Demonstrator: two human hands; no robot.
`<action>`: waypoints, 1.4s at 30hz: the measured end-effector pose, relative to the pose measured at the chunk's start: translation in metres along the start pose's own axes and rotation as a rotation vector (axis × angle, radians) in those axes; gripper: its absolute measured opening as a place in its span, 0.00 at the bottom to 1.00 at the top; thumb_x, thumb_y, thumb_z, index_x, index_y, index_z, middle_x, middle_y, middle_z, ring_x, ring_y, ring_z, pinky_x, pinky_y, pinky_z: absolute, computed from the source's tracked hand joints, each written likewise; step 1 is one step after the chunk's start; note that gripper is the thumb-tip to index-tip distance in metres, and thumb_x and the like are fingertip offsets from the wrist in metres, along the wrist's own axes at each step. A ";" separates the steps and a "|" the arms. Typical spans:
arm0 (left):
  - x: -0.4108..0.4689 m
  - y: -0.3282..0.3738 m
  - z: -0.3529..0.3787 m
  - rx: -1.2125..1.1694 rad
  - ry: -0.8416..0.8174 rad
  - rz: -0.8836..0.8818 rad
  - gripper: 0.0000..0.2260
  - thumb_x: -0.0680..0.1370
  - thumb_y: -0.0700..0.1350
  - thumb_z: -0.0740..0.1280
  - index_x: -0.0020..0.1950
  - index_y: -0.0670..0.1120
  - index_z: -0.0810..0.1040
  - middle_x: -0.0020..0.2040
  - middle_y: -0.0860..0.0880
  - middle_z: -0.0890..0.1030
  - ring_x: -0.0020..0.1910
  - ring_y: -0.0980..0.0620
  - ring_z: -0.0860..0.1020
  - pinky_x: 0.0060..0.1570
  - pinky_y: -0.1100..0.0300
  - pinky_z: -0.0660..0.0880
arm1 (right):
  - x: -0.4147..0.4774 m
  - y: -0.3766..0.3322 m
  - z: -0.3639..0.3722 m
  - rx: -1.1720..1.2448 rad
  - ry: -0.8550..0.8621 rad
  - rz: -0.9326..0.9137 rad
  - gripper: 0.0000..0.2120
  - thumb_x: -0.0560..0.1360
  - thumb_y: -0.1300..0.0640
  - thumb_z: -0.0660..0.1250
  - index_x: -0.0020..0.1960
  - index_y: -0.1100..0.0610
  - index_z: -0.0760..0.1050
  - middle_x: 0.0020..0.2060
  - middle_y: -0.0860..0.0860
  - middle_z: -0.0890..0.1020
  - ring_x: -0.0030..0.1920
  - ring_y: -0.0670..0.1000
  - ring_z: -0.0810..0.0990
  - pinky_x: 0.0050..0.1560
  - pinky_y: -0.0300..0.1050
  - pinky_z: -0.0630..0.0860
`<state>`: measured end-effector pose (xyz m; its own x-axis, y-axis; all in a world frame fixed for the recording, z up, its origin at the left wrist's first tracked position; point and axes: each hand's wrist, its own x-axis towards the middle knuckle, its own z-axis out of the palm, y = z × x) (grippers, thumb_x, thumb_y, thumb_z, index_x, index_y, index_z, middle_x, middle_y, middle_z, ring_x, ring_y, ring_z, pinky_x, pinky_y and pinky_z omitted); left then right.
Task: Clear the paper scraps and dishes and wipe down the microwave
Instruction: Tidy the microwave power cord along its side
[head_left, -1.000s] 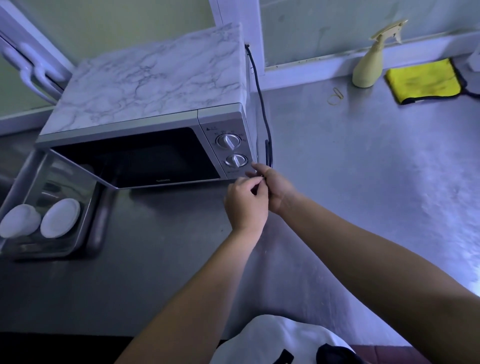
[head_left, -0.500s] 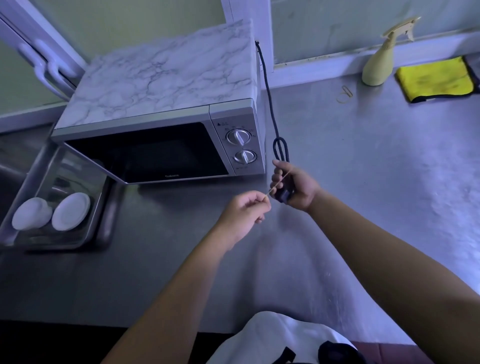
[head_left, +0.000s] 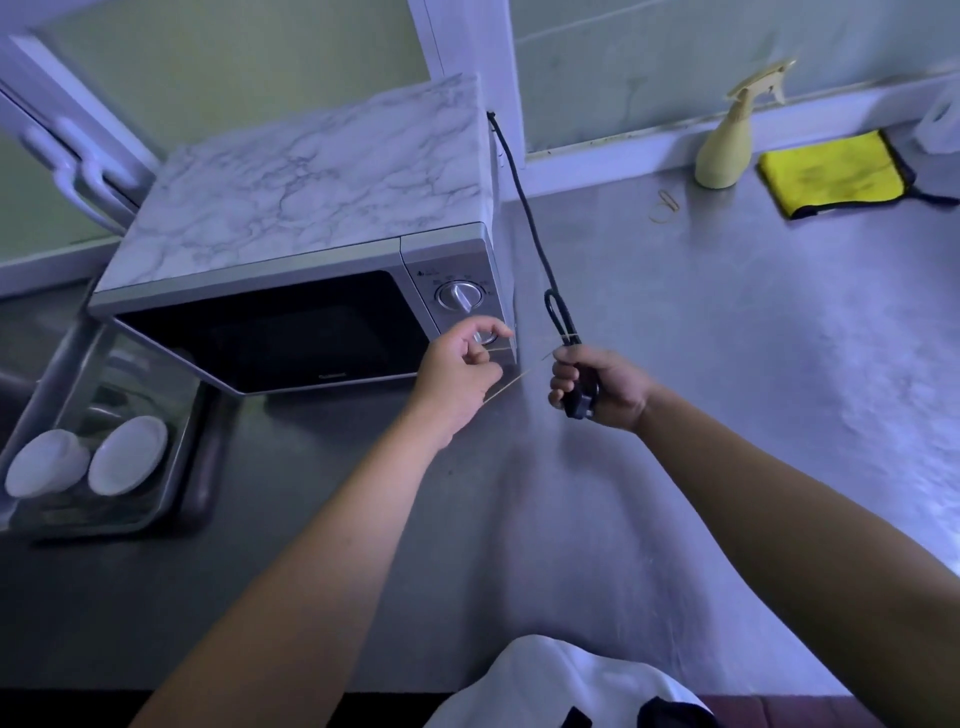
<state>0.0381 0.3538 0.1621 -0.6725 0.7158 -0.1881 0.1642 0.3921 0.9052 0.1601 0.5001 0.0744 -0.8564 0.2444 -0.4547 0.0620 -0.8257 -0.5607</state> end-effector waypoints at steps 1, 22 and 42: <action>0.002 0.000 -0.001 0.104 -0.030 0.024 0.22 0.71 0.28 0.61 0.46 0.54 0.83 0.29 0.56 0.64 0.26 0.55 0.62 0.25 0.63 0.62 | -0.001 0.002 -0.003 0.022 -0.022 -0.004 0.11 0.73 0.60 0.67 0.33 0.56 0.72 0.28 0.50 0.68 0.29 0.48 0.69 0.38 0.42 0.74; 0.038 -0.011 0.054 -0.423 -0.252 -0.568 0.09 0.74 0.42 0.75 0.50 0.41 0.79 0.33 0.52 0.63 0.21 0.60 0.55 0.19 0.69 0.53 | -0.017 0.029 -0.004 -0.687 0.397 -0.420 0.10 0.80 0.67 0.62 0.56 0.58 0.77 0.37 0.51 0.77 0.37 0.52 0.79 0.45 0.47 0.80; 0.051 -0.012 0.076 -0.452 0.012 -0.613 0.12 0.72 0.39 0.77 0.37 0.46 0.75 0.24 0.55 0.65 0.18 0.60 0.59 0.18 0.69 0.58 | -0.066 0.071 0.035 -0.831 0.795 -0.655 0.13 0.76 0.58 0.67 0.59 0.49 0.79 0.51 0.47 0.76 0.57 0.49 0.73 0.61 0.47 0.70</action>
<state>0.0562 0.4297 0.1130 -0.5563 0.4386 -0.7058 -0.5509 0.4411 0.7084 0.2029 0.4075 0.0883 -0.3338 0.9408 -0.0585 0.2926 0.0444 -0.9552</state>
